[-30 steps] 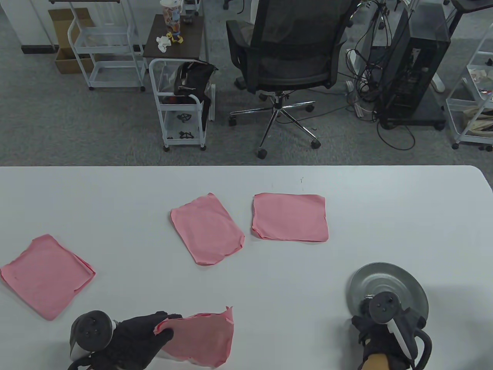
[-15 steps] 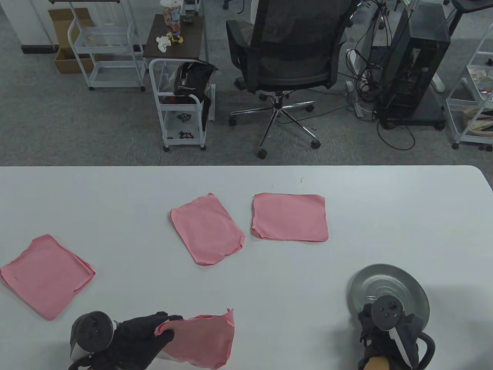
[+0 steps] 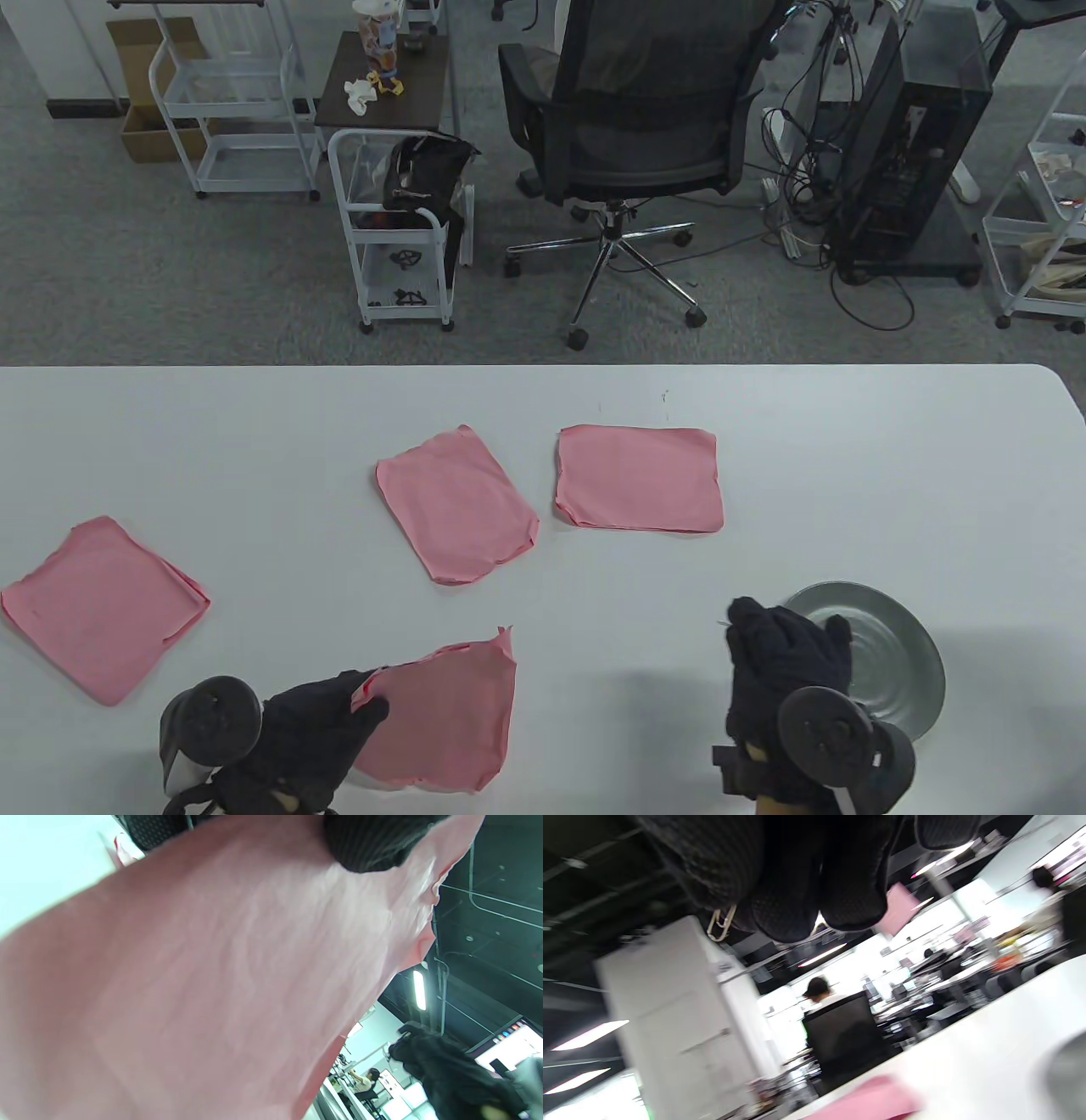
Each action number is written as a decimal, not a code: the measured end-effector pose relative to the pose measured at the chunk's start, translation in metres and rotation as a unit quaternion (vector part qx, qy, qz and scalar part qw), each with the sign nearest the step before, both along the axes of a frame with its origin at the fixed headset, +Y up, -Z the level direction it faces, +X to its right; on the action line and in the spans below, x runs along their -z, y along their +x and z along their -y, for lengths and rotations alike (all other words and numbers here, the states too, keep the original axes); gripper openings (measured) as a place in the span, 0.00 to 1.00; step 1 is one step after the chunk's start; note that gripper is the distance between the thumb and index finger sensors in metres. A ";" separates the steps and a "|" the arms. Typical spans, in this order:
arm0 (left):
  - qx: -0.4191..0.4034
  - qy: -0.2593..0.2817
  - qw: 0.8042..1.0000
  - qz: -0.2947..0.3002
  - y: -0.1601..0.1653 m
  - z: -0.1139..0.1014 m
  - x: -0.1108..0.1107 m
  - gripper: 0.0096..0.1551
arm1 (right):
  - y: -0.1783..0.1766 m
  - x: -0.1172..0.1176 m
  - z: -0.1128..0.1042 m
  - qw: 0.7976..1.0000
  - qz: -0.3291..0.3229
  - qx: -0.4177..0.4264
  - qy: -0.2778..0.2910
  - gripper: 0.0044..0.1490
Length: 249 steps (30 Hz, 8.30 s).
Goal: Pinch and push to attach paper clips
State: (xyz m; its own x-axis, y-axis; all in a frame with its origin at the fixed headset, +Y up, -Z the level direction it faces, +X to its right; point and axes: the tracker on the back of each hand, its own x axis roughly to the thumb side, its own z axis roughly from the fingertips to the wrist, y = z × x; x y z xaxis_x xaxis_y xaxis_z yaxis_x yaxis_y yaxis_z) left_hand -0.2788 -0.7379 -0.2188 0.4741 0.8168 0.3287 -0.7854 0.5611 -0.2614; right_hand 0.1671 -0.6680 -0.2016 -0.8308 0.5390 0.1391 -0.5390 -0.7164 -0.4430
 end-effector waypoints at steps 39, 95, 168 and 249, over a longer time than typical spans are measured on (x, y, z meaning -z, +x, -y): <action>0.120 -0.138 0.983 -0.006 0.030 0.036 0.064 0.24 | -0.146 0.070 0.027 0.972 -0.207 -0.026 -0.104 0.24; -0.095 -0.339 0.934 0.065 0.029 0.069 0.065 0.25 | -0.174 0.084 0.053 0.960 -0.159 -0.093 -0.211 0.39; -0.145 -0.378 0.913 0.041 0.020 0.075 0.050 0.29 | -0.088 0.060 0.125 0.799 -0.196 0.408 -0.397 0.27; 0.510 -0.158 0.772 -0.345 -0.171 0.032 0.064 0.45 | -0.104 0.061 0.148 0.811 -0.116 -0.123 -0.559 0.57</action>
